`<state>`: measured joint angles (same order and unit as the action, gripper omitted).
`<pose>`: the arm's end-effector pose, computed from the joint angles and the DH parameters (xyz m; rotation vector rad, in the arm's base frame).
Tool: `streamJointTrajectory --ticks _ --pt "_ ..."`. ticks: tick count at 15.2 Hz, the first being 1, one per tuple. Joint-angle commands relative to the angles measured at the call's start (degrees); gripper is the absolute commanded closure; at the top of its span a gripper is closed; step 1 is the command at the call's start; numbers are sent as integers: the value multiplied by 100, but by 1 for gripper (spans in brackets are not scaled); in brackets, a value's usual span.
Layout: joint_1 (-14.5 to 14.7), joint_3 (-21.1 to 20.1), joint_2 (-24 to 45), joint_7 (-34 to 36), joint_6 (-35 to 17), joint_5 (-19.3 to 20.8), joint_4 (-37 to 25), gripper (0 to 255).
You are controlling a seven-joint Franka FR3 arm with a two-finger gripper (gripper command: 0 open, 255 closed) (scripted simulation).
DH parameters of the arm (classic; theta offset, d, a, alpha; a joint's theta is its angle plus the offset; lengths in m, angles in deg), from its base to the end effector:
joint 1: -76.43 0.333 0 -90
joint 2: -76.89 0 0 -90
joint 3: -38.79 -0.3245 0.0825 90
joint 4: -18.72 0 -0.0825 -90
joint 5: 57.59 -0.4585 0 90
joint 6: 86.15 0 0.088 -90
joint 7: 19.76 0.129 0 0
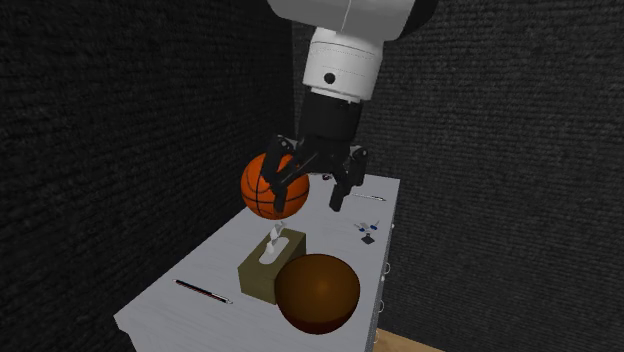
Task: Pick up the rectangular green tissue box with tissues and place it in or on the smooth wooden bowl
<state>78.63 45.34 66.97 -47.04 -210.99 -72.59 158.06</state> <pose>0.5102 -0.0230 0.3050 -2.8782 -0.3524 0.0248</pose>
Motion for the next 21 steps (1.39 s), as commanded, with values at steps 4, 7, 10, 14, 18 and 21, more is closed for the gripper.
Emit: streamJointTrajectory --ticks 4,7,10,14,18,21 --pt "99 57 1187 -851 -593 -673 -553 0" --pt "76 5 1895 -1356 -801 -1092 -999 0" --pt "-4 -115 2592 -1804 -931 -1463 -1516 0" --pt "-143 -317 3505 -2279 -1007 -1834 -2310 0" --pt "-257 -494 4255 -2561 -1002 -2023 -3055 0" --pt "-233 -549 4419 -2601 -1152 -2091 -3080 0"
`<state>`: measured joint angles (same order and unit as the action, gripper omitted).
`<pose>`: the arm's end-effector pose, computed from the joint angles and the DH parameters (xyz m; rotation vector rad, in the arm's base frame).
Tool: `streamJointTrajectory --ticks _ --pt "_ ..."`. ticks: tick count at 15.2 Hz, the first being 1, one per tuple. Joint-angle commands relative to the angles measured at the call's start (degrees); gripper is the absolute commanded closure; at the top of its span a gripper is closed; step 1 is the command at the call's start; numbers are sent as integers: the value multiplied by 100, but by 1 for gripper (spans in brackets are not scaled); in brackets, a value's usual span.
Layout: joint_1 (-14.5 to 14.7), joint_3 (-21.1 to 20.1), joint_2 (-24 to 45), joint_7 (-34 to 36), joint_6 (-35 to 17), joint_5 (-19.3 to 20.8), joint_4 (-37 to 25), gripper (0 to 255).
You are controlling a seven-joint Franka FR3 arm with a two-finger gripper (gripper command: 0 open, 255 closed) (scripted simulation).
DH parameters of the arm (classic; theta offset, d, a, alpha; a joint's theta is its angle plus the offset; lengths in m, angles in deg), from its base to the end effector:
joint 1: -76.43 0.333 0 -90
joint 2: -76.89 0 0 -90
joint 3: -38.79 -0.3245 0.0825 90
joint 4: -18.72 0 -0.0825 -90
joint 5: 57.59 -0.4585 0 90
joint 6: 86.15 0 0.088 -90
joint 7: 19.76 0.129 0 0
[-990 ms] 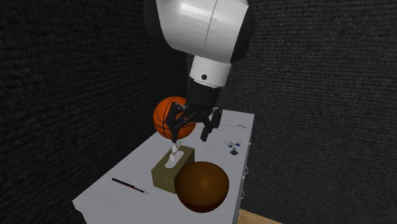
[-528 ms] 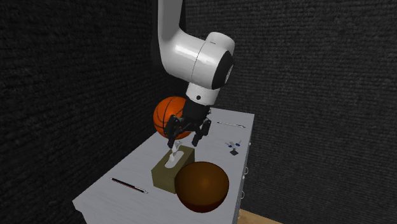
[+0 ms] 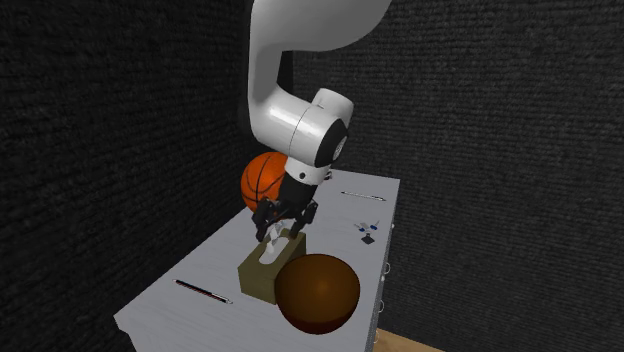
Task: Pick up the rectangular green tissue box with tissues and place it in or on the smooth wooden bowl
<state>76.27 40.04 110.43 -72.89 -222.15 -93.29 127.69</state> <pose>0.6694 -0.0014 0.1091 -2.6804 -0.5810 -0.1174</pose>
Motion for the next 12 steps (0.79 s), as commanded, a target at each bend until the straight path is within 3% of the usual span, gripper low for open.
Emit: streamJointTrajectory --ticks 1,12 --pt "11 -37 129 -29 -86 -44 -53 0" --pt "39 -101 335 -75 -258 -124 -102 0"
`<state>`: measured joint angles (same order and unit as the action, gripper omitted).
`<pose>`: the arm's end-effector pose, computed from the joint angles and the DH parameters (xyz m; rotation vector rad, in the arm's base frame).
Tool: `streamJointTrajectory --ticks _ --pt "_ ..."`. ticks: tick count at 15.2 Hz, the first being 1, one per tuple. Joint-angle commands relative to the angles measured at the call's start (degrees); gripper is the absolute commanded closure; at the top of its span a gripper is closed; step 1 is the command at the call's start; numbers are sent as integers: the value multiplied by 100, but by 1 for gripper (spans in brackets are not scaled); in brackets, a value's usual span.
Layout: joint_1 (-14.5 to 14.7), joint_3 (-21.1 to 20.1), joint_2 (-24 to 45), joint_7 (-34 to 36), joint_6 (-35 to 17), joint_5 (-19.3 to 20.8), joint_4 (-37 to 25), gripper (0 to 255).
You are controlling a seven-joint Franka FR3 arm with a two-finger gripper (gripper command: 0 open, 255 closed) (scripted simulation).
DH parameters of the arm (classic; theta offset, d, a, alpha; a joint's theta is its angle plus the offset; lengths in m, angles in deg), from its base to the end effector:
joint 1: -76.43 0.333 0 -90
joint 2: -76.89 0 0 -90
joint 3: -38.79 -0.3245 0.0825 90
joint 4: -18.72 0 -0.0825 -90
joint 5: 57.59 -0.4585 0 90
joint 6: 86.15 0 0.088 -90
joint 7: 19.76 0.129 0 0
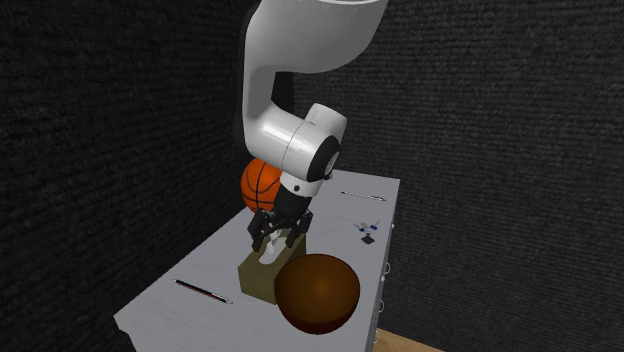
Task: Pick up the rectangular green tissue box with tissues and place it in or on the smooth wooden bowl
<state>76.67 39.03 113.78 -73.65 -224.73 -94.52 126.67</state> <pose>0.6688 0.0116 0.0801 -2.6794 -0.5823 -0.1188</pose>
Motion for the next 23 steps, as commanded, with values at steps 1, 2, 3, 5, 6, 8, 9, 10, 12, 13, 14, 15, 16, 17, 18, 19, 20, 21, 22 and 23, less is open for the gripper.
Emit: streamJointTrajectory --ticks 1,2,3,5,6,8,9,10,12,13,14,15,16,17,18,19,20,21,22,23 --pt "0 0 0 0 0 0 0 255" --pt "0 0 0 0 0 0 0 255" --pt "0 0 0 0 0 0 0 255" --pt "2 3 8 10 12 7 -22 255" --pt "1 3 -3 8 11 6 -9 255" --pt "0 3 -8 7 11 6 -4 255" --pt "3 3 -5 11 12 7 -10 255" --pt "0 0 0 0 0 0 0 255" --pt "16 27 -128 61 81 41 39 255" --pt "23 40 -191 92 123 63 55 255" --pt "31 54 -253 123 165 85 71 255" --pt "38 66 -315 154 208 107 86 255" --pt "45 79 -376 186 251 130 99 255" --pt "52 92 -437 218 295 152 112 255" --pt "58 105 -497 249 339 175 123 255" --pt "65 117 -557 281 384 198 133 255" --pt "71 129 -615 314 429 221 141 255" --pt "77 141 -673 346 475 244 149 255" --pt "83 153 -731 378 521 268 155 255" --pt "89 164 -788 411 567 291 160 255"
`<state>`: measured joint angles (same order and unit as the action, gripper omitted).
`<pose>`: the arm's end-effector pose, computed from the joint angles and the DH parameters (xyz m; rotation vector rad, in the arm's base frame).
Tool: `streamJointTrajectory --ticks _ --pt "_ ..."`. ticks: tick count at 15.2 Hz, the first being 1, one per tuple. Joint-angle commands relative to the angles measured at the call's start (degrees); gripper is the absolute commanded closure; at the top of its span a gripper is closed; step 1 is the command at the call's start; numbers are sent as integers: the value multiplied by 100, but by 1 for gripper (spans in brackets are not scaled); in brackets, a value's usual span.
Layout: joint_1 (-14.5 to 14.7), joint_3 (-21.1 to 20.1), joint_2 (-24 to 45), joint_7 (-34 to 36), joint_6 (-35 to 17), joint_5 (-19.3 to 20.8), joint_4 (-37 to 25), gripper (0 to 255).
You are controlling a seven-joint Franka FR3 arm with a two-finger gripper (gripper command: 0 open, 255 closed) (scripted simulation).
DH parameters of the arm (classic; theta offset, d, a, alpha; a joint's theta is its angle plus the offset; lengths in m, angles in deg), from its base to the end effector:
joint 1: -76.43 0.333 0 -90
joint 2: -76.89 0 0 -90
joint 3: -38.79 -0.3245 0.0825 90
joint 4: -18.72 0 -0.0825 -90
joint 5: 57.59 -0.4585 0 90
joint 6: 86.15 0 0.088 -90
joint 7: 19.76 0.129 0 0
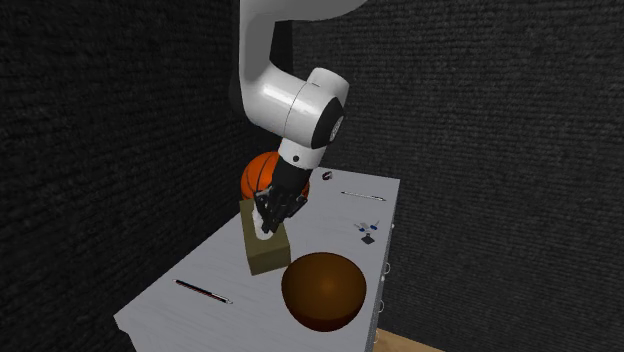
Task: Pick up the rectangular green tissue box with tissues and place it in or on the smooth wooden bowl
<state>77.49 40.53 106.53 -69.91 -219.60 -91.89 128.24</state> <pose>0.6737 0.0106 0.1478 -2.6793 -0.5820 -0.1190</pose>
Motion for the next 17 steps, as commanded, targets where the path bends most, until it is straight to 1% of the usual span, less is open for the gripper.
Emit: streamJointTrajectory --ticks 1,17 --pt "12 25 -118 70 101 51 6 255" --pt "69 171 -913 589 914 419 -103 255"
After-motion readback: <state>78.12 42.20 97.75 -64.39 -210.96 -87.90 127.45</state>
